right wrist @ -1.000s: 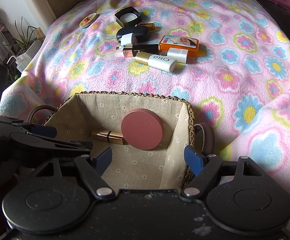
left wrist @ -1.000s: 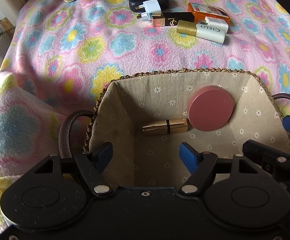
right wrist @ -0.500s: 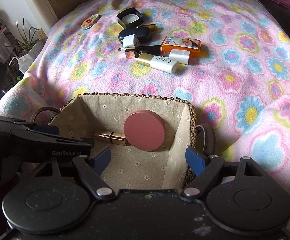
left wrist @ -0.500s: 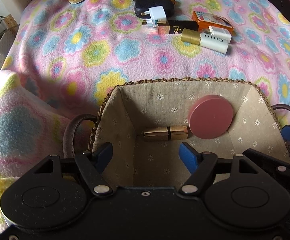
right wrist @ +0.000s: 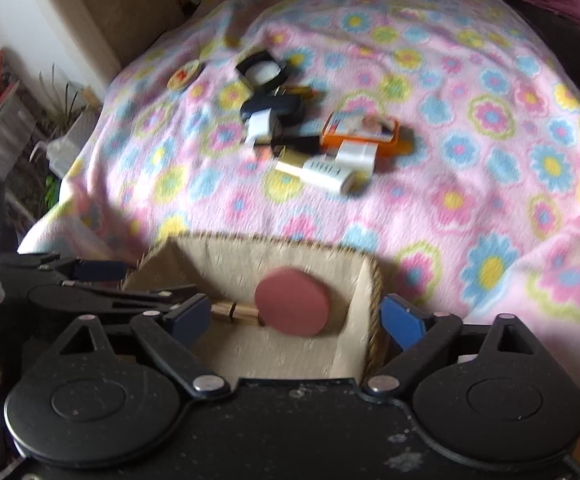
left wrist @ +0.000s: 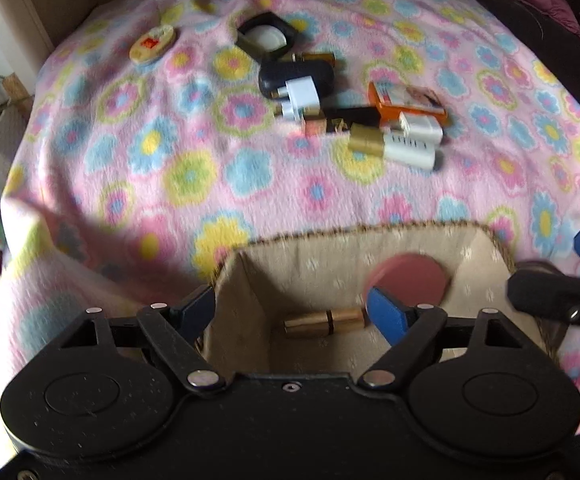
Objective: Organize rigid objects
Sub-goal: 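Grasp the white plug adapter with the left tool while the right tool grasps the orange card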
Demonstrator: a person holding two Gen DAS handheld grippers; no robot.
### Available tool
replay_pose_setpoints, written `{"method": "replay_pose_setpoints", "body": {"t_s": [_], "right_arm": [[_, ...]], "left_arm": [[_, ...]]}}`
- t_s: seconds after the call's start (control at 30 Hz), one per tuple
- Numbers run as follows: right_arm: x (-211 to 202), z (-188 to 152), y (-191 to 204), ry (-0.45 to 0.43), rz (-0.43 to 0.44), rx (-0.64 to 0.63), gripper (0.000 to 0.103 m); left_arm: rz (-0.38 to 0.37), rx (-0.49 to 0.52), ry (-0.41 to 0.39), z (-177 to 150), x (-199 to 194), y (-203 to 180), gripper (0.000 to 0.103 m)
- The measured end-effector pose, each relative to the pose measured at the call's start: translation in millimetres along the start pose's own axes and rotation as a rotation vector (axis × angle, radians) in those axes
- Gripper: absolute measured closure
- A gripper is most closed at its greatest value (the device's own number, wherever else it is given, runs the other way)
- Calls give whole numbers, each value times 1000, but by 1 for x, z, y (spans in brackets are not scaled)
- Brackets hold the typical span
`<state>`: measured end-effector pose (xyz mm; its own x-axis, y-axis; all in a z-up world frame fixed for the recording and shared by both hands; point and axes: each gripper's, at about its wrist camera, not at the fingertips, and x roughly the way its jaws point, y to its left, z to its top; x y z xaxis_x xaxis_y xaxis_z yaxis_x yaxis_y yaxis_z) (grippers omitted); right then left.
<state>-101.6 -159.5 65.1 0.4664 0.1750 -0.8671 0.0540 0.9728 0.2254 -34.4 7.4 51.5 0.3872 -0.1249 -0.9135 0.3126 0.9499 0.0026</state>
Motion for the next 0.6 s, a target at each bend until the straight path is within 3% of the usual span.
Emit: {"method": "replay_pose_setpoints", "body": {"t_s": [0.17,0.33,0.47,0.6], "right_arm": [[16,41,-24,0,-23,86,2],[61,86,-45,26,-66,146,1],[99,115,-45,32,-100,136,1],[130,140,-44,37,-107,159,1]], "left_arm": [[-21,-20,-15,40,14,17,19],[8,24,3,75,53,23,19],[29,60,25,91,82,21,20],[-1,55,32,98,96,21,19]]}}
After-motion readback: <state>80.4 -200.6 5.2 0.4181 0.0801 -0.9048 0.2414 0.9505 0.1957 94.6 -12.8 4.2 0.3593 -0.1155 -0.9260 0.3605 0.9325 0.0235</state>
